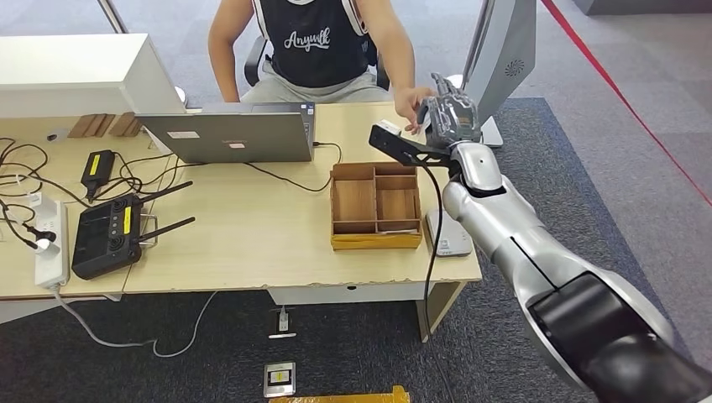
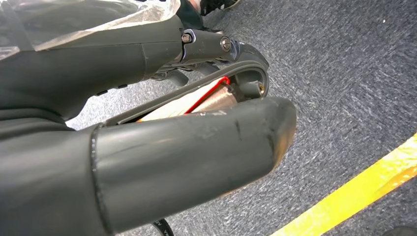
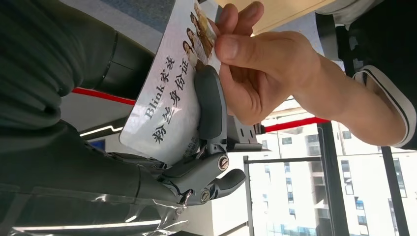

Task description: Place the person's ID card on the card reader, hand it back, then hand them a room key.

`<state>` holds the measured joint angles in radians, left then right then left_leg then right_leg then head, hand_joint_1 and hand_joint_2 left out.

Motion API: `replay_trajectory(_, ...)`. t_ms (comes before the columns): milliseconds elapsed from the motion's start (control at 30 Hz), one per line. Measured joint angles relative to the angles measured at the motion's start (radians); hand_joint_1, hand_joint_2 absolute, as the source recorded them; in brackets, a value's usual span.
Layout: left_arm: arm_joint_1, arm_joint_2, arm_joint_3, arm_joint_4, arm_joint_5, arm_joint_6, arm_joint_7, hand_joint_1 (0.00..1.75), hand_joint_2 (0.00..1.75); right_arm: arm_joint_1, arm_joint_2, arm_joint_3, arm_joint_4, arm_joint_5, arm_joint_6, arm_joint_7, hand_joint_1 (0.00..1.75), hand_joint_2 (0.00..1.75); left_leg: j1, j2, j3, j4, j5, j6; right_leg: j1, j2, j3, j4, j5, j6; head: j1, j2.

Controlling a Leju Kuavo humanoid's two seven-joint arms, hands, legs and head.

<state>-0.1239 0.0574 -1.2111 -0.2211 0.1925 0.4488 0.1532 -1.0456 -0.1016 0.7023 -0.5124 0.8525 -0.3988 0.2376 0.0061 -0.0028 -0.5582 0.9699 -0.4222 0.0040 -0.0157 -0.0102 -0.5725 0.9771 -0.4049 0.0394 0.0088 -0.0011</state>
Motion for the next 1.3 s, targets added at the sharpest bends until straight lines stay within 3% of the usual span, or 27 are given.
replay_trajectory(33, 0.0, 0.001, 0.0, 0.0, 0.002, 0.0, 0.001, 0.0, 0.0, 0.0, 0.0, 0.0, 0.005, -0.001, 0.0, 0.001, 1.75, 1.75, 0.0, 0.0, 0.0, 0.0, 0.0, 0.0, 0.0, 0.0, 0.0, 0.0, 0.0, 0.0, 0.0, 0.0)
replay_trajectory(67, 0.0, 0.001, 0.0, 0.0, 0.003, 0.0, 0.003, 0.0, 0.0, 0.0, -0.001, 0.0, 0.01, -0.002, 0.0, 0.003, 1.43, 1.75, 0.0, 0.0, 0.0, 0.0, 0.0, 0.0, 0.0, 0.0, 0.0, 0.0, 0.0, 0.0, 0.0, 0.0)
replay_trajectory(167, 0.0, 0.002, 0.0, 0.0, 0.007, 0.0, 0.007, 0.0, 0.0, 0.0, -0.003, 0.0, 0.02, -0.004, -0.002, 0.006, 0.12, 1.75, 0.0, 0.0, 0.0, 0.0, 0.0, 0.0, 0.0, 0.0, 0.0, 0.0, 0.0, 0.0, 0.0, 0.0)
replay_trajectory(200, 0.0, 0.003, 0.0, 0.0, 0.008, 0.0, 0.009, 0.0, 0.0, 0.0, -0.003, 0.0, 0.023, -0.004, -0.002, 0.007, 0.0, 1.75, 0.0, 0.0, 0.0, 0.0, 0.0, 0.0, 0.0, 0.0, 0.0, 0.0, 0.0, 0.0, 0.0, 0.0)
replay_trajectory(500, 0.0, 0.007, 0.0, 0.001, 0.015, 0.001, 0.029, 0.0, 0.0, 0.0, -0.003, -0.001, 0.043, -0.022, -0.025, -0.004, 0.0, 1.75, 0.0, 0.0, 0.0, 0.0, 0.0, 0.0, 0.0, 0.0, 0.0, 0.0, 0.0, 0.0, 0.0, 0.0)
replay_trajectory(900, 0.0, 0.01, 0.0, 0.002, 0.03, 0.003, 0.043, 0.0, 0.0, 0.027, -0.006, -0.041, -0.005, -0.198, -0.068, -0.134, 0.0, 1.75, 0.0, 0.0, 0.0, 0.0, 0.0, 0.0, 0.0, 0.0, 0.0, 0.0, 0.0, 0.0, 0.0, 0.0)
replay_trajectory(1067, 0.001, 0.01, 0.001, 0.002, 0.049, 0.011, 0.046, 0.0, 0.0, 0.096, -0.01, -0.059, -0.119, -0.35, 0.021, -0.186, 0.0, 1.75, 0.001, 0.0, 0.001, 0.0, 0.0, 0.0, 0.001, 0.0, 0.0, 0.0, 0.0, 0.0, 0.0, 0.0)
replay_trajectory(1300, 0.004, 0.01, 0.004, 0.002, 0.069, 0.013, 0.058, 0.0, 0.0, 0.277, -0.057, -0.065, -0.404, -0.528, 0.175, -0.212, 0.0, 1.75, 0.001, 0.0, 0.001, 0.0, 0.0, 0.0, 0.001, 0.0, 0.0, 0.0, 0.0, 0.0, 0.0, 0.0)
